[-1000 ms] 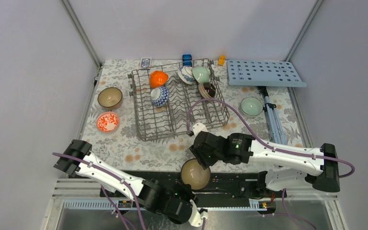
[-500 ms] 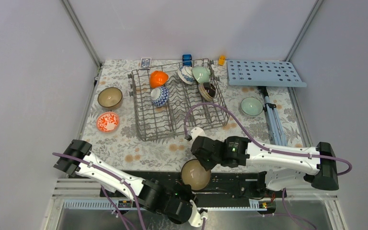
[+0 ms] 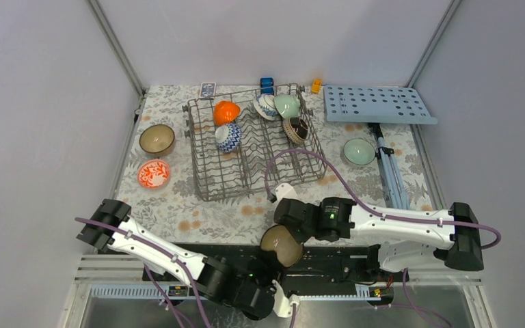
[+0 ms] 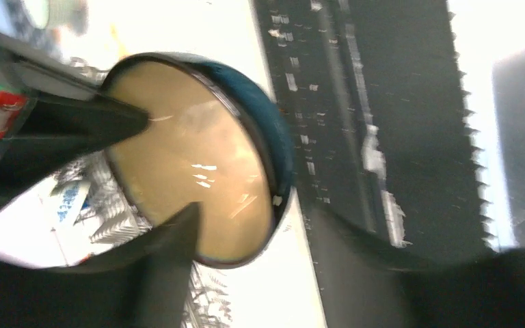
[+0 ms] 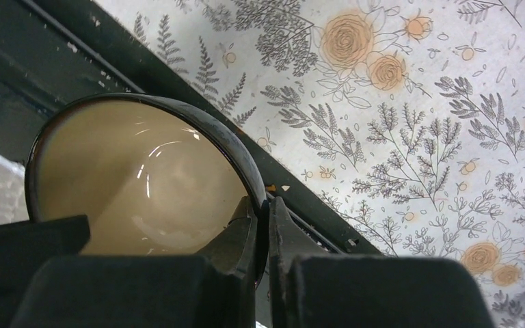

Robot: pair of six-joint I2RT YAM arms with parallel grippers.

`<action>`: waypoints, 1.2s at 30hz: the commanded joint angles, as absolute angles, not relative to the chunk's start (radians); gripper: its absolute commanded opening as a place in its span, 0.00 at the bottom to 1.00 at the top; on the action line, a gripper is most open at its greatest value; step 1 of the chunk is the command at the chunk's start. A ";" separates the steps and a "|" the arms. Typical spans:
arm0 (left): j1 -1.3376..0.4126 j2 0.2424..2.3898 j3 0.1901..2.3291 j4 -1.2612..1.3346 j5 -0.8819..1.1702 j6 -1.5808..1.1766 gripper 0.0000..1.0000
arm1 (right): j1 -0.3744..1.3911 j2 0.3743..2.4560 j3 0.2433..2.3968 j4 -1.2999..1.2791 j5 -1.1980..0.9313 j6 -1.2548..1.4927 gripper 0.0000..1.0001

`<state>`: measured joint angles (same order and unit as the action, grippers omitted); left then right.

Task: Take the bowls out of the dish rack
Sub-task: Place the bowl with the bowl.

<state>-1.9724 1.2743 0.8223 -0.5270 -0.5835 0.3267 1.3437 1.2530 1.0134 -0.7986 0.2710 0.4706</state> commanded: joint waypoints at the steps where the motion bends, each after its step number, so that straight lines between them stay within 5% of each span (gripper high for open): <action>1: -1.970 1.268 0.859 -0.441 -0.775 0.222 0.73 | 1.348 1.192 0.997 -0.701 0.367 0.585 0.00; 2: -1.969 1.265 0.859 -0.430 -0.797 0.205 0.91 | 1.348 1.189 0.994 -0.693 0.387 0.600 0.00; 4: -1.962 1.253 0.858 -0.414 -0.825 0.175 0.99 | 1.348 1.187 0.989 -0.678 0.423 0.623 0.00; 10: -1.895 1.223 0.895 -0.424 -0.875 0.024 0.99 | 1.339 1.188 0.966 -0.634 0.545 0.696 0.00; 22: -1.579 1.016 0.869 -0.459 -0.917 -0.928 0.99 | 1.195 1.062 0.822 -0.551 0.540 0.816 0.00; 26: -1.459 0.916 0.771 -0.384 -0.792 -1.123 0.99 | 1.194 1.046 0.800 -0.545 0.536 0.865 0.00; 36: -1.302 1.093 0.843 -0.603 -0.531 -1.313 0.99 | 1.194 1.062 0.793 -0.483 0.475 0.970 0.00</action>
<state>-1.3434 1.0801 0.8223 -0.5552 -0.6563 -1.2182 1.1912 1.0687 0.7643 -0.5934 0.4843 0.8810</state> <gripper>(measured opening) 0.988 0.059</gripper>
